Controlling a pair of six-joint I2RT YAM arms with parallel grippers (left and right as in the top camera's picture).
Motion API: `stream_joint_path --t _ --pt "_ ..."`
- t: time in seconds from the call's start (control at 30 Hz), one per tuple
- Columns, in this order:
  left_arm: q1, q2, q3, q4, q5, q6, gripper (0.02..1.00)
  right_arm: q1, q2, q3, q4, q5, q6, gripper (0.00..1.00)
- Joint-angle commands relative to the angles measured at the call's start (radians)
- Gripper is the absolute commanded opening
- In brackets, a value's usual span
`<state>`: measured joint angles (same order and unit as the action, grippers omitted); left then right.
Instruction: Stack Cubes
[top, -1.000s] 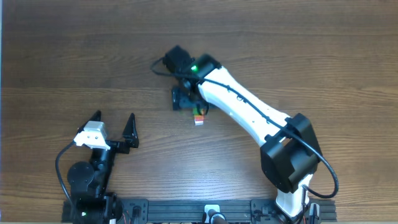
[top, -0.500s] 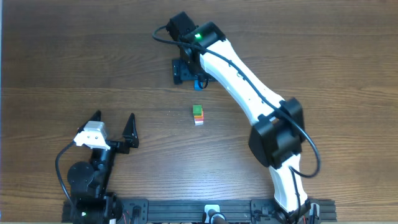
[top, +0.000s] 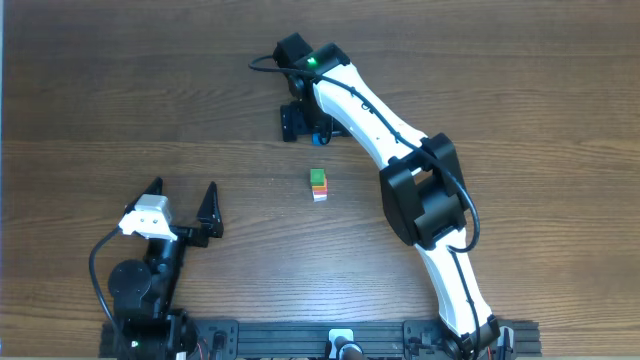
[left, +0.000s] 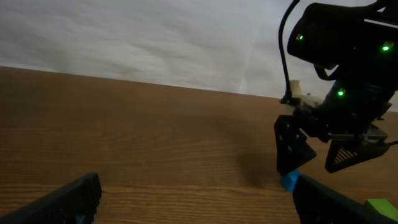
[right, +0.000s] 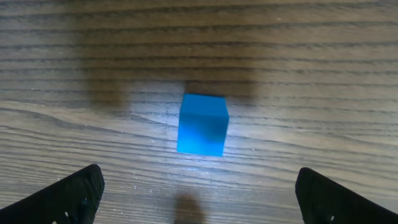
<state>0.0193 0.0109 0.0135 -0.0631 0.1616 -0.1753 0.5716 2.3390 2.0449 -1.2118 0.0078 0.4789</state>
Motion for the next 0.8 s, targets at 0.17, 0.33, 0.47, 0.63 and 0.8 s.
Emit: stream_joint_path --t 0.17,0.33,0.47,0.63,0.8 --pt "-0.004 -0.005 -0.008 0.003 0.005 0.014 1.000 -0.008 0.046 0.020 0.023 -0.019 -0.024 0.993" --pt "-0.004 -0.005 -0.008 0.003 0.005 0.014 1.000 -0.010 0.066 0.020 0.026 -0.018 -0.024 0.974" --pt "-0.004 -0.005 -0.008 0.003 0.005 0.014 1.000 -0.012 0.079 0.019 0.028 -0.018 -0.024 0.925" --pt "-0.004 -0.005 -0.008 0.003 0.005 0.014 1.000 -0.013 0.080 0.019 0.035 -0.018 -0.023 0.770" --pt "-0.004 -0.005 -0.008 0.003 0.005 0.014 1.000 -0.014 0.080 0.019 0.038 -0.019 -0.020 0.584"
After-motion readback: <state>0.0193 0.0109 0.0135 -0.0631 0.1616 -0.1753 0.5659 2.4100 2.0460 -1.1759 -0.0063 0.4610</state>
